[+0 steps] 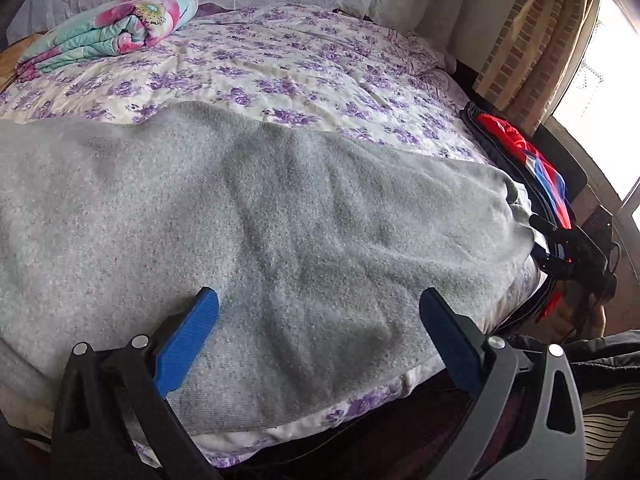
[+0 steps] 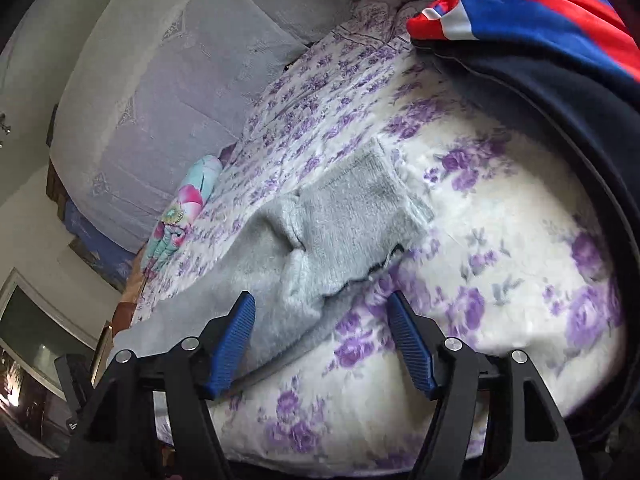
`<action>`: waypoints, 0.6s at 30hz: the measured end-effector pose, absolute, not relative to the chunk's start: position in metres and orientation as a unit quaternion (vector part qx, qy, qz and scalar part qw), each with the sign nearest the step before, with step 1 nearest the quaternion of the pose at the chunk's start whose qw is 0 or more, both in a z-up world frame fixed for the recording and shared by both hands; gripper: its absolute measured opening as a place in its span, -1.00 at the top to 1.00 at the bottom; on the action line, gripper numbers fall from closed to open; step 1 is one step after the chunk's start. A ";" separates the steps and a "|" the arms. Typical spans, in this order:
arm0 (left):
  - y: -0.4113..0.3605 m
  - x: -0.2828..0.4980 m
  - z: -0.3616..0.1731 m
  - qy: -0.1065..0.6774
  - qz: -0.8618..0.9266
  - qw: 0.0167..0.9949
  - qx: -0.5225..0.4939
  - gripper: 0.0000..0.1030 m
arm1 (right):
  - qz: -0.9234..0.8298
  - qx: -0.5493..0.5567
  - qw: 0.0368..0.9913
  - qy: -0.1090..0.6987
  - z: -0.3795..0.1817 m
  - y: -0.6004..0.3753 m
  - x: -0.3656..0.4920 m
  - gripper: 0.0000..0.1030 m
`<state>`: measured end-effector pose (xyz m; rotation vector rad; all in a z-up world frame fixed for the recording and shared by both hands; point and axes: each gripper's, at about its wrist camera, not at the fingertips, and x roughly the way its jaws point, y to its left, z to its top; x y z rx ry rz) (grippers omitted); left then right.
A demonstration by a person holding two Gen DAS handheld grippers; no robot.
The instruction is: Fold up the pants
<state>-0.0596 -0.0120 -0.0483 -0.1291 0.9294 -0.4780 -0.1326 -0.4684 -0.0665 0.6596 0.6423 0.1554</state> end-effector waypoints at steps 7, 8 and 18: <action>0.009 -0.061 -0.043 0.434 -0.212 0.870 -0.100 -0.90 | 0.058 0.251 0.916 0.308 -0.050 -0.447 -0.102 0.51; 0.015 -0.062 -0.040 0.431 -0.209 0.871 -0.107 -0.90 | 0.041 0.196 0.934 0.297 -0.033 -0.431 -0.106 0.52; 0.077 -0.087 -0.004 0.370 -0.146 0.901 -0.171 -0.90 | 0.140 -0.283 0.919 0.237 0.024 -0.141 -0.091 0.23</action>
